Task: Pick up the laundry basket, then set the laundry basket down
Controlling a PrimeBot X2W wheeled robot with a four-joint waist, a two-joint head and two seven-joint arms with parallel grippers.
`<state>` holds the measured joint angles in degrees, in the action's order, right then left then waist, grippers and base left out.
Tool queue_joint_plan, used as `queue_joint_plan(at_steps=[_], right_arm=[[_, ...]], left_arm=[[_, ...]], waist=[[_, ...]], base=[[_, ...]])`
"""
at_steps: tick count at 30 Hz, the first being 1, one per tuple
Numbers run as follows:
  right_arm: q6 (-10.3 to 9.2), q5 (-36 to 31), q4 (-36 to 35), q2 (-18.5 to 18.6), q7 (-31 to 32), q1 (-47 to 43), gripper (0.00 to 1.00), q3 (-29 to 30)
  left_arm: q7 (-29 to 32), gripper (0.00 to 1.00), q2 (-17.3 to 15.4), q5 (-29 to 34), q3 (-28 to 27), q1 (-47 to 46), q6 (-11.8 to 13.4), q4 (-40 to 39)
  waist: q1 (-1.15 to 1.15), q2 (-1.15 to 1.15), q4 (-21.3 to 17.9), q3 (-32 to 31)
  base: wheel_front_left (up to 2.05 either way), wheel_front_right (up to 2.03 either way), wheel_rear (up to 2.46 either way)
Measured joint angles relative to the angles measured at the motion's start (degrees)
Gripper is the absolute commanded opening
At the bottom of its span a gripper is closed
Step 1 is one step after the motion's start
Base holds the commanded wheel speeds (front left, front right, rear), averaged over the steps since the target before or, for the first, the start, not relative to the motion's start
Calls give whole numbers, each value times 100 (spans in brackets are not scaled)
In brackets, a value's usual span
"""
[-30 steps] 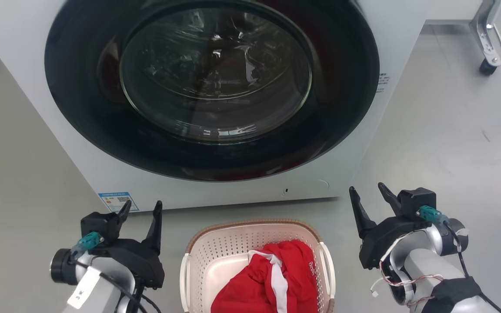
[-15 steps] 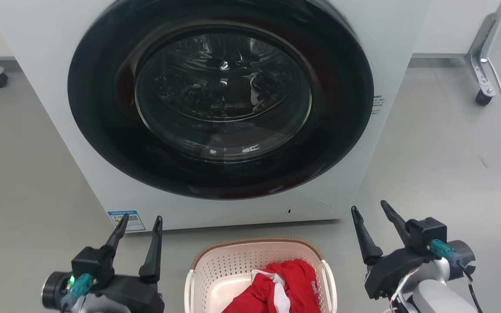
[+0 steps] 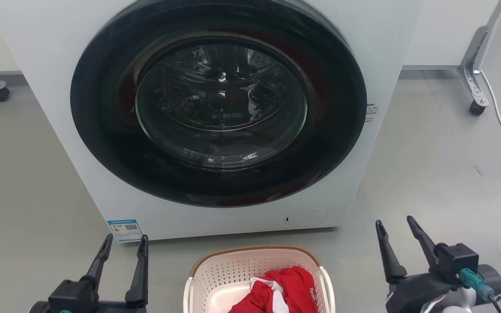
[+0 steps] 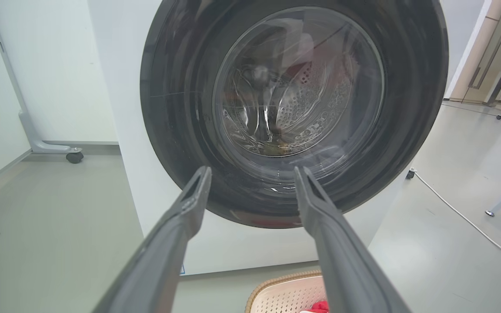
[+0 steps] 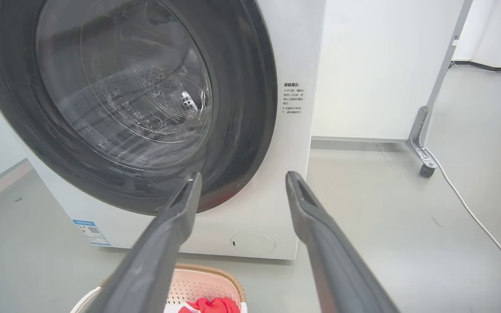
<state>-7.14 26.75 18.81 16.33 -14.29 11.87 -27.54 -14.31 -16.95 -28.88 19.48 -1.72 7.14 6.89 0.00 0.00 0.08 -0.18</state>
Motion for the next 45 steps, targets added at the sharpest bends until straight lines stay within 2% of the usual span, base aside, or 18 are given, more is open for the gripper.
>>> queue_joint_plan(at_steps=[14, 27, 39, 40, 45], right_arm=[[0, -708, -615, -285, 0, -605, 100, 628], [0, -1171, -1012, -428, 224, -799, 100, 803], [0, -1327, -1317, -533, 524, -889, 100, 925], [1, -1328, -1315, -544, 539, -893, 0, 925], [13, -1270, -1107, -611, 565, -1058, 0, 914]], left_arm=[[20, 100, 476, 297, -608, 506, 0, -259], [396, 100, 635, 645, -723, 692, 0, -445], [715, 100, 723, 924, -792, 718, 0, -614], [731, 0, 731, 927, -790, 720, 0, -608], [754, 0, 794, 861, -770, 807, -12, -392]], waist=[[0, 0, -33, -24], [0, 0, -6, -31], [1, 0, 1, -13], [1, 0, 1, -10], [1, 0, 0, -9]], base=[[0, 0, 0], [0, 0, 0], [0, 0, 0], [0, 0, 0], [0, 0, 0]])
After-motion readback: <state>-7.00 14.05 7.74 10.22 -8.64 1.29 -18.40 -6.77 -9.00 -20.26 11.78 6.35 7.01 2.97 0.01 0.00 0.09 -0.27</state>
